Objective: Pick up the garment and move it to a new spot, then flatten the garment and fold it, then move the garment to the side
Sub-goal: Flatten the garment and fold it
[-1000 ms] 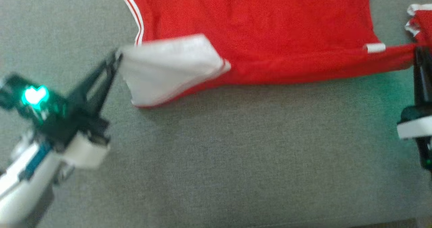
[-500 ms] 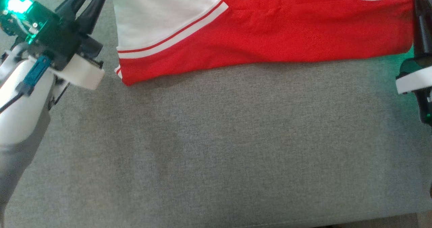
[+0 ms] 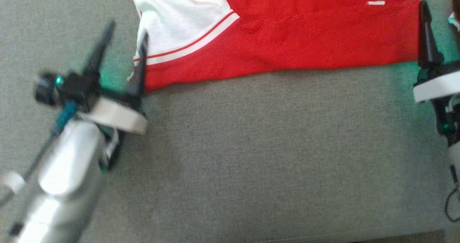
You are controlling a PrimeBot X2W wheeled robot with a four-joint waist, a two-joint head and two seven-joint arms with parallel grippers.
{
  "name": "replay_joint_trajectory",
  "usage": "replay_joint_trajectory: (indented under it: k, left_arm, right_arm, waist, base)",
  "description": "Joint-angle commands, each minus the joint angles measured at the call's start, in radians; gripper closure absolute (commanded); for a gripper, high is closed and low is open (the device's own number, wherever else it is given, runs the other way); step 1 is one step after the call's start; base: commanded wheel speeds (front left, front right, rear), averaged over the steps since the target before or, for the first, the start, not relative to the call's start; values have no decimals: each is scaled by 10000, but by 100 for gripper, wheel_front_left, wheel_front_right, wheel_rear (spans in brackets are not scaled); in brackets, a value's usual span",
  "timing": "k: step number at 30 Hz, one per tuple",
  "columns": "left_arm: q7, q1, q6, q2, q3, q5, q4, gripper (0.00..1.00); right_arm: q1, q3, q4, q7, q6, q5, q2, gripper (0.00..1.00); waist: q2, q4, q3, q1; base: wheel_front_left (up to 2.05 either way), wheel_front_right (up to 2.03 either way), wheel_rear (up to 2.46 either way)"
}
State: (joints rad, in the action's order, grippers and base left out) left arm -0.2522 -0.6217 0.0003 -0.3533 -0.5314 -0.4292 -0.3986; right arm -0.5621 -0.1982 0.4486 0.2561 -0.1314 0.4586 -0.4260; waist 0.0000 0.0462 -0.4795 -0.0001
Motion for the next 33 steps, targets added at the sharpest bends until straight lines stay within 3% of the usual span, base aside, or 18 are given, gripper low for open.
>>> replay_joint_trajectory:
  k: [1, 9, 14, 15, 18, 23, 33]
  left_arm:
    - [-84, 73, 96, -224, 466, -73, 357, 0]
    - [-93, 1701, 775, 381, 906, -547, 259, 0]
    - [130, 2116, 710, 621, 690, -750, -161, 0]
    - [194, 2138, 687, 645, 630, -757, -244, 9]
    - [348, 2153, 592, 679, 454, -746, -438, 100]
    - [361, 2094, 451, 627, 309, -682, -413, 100]
    - [15, 1887, 506, 62, 455, -163, 220, 100]
  right_arm:
    - [421, -24, -284, 57, 7, -55, -13, 0]
    - [958, 145, -359, 57, 7, -185, 339, 0]
    - [1082, 222, -319, 57, 7, -200, 401, 0]
    - [1103, 231, -299, 57, 7, -206, 410, 0]
    - [1155, 234, -208, 57, 7, -203, 455, 0]
    - [1193, 195, 114, 57, 7, -115, 540, 0]
    - [558, -140, 2294, 50, 7, 286, 680, 0]
  waist:
    - [0, 33, 105, 1]
    - [0, 187, 415, 1]
    - [0, 267, 499, 1]
    - [0, 270, 509, 1]
    - [0, 264, 544, 1]
    - [0, 195, 625, 1]
    - [0, -85, 740, 1]
  base:
    - [0, 0, 0]
    - [0, 0, 0]
    - [0, 0, 0]
    - [0, 0, 0]
    - [0, 0, 0]
    - [0, 0, 0]
    - [0, 0, 0]
